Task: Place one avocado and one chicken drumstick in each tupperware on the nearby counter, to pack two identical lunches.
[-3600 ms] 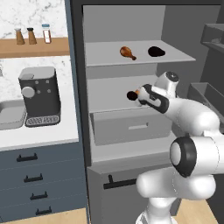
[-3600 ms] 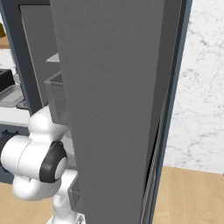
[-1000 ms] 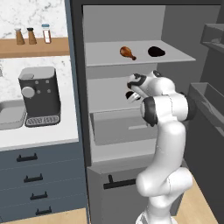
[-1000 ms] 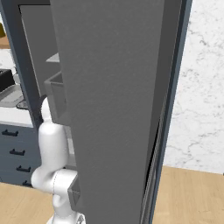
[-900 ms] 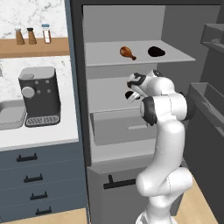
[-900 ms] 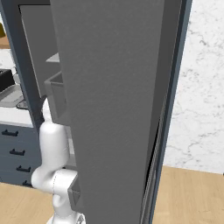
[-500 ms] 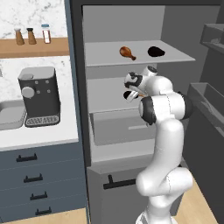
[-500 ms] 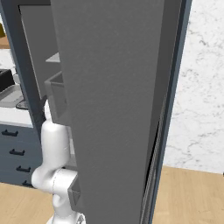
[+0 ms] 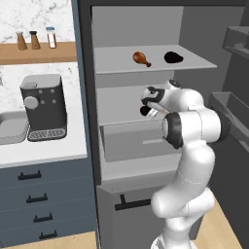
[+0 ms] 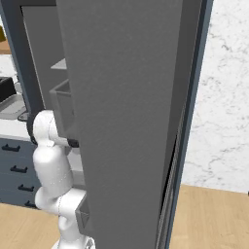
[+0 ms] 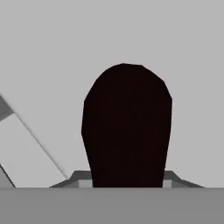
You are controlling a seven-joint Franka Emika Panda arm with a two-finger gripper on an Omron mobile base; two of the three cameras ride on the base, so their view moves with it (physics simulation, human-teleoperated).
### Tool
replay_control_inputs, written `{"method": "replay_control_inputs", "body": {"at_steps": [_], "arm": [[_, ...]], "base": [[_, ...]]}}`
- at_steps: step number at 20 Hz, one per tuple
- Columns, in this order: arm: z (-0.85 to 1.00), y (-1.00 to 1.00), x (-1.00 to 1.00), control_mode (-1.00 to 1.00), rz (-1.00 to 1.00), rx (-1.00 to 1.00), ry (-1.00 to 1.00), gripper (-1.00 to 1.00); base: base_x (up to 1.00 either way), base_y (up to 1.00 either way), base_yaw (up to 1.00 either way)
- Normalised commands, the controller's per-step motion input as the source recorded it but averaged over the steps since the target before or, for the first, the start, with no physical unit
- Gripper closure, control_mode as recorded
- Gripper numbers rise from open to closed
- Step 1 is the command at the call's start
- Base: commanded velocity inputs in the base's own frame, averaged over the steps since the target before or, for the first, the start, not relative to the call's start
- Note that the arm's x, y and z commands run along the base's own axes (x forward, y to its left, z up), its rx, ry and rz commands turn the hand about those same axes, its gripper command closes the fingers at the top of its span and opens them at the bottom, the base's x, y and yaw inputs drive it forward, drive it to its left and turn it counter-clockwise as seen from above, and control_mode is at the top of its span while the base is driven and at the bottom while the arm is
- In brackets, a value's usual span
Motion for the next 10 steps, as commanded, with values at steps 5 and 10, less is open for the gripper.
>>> {"method": "replay_control_inputs", "body": {"at_steps": [5, 10], "arm": [[0.22, 0.10, -1.00, -1.00, 0.02, 0.01, -0.16, 1.00], [0.45, 0.07, -1.00, -1.00, 0.03, 0.02, -0.09, 1.00]], "base": [[0.00, 0.00, 0.00], [0.00, 0.00, 0.00]]}}
